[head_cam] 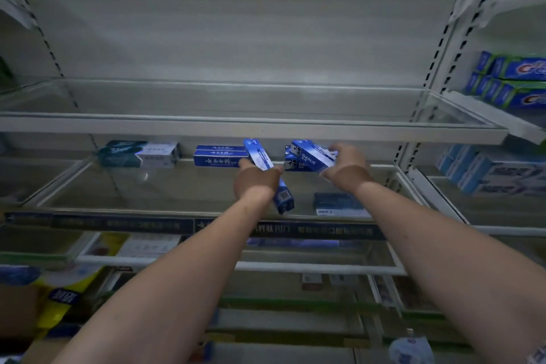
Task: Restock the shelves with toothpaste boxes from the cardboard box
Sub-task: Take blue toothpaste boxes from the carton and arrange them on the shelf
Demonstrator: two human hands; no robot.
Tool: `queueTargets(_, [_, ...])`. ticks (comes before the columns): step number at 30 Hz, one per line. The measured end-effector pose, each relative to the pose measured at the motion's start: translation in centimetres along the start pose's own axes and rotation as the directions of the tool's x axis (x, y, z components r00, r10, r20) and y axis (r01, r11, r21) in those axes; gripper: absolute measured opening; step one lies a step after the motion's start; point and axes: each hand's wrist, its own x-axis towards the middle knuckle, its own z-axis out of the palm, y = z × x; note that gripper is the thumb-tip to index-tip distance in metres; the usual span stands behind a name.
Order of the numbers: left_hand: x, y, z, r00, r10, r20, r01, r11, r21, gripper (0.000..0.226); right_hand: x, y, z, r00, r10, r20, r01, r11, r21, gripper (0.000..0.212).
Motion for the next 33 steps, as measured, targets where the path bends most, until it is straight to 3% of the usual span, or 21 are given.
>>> queueTargets(4, [0.6, -0.2, 1.8, 0.998, 0.022, -0.063, -0.025, 0.998, -0.052, 0.056, 2.3, 1.4, 0.7, 0.991, -0.129, -0.026, 0.126, 0.987, -0.101, 0.042])
queueTargets(11, [2.5, -1.3, 4.2, 0.993, 0.024, -0.117, -0.045, 0.981, -0.187, 0.066, 6.9, 2.5, 2.0, 0.934, -0.351, -0.070, 0.320, 0.906, -0.277, 0.045])
queueTargets(18, [3.2, -1.4, 4.9, 0.990, -0.017, -0.140, -0.017, 0.971, -0.239, 0.053, 9.9, 3.8, 3.4, 0.910, -0.409, -0.069, 0.368, 0.872, -0.323, 0.045])
queueTargets(22, [3.5, -1.3, 5.1, 0.993, -0.022, -0.118, -0.008, 0.969, -0.246, 0.053, 10.7, 4.3, 3.7, 0.893, -0.432, -0.123, 0.364, 0.857, -0.366, 0.044])
queueTargets(33, [3.0, -0.8, 5.6, 0.996, -0.049, -0.071, 0.028, 0.962, -0.272, 0.061, 11.1, 4.0, 3.6, 0.874, -0.483, -0.059, 0.411, 0.798, -0.440, 0.043])
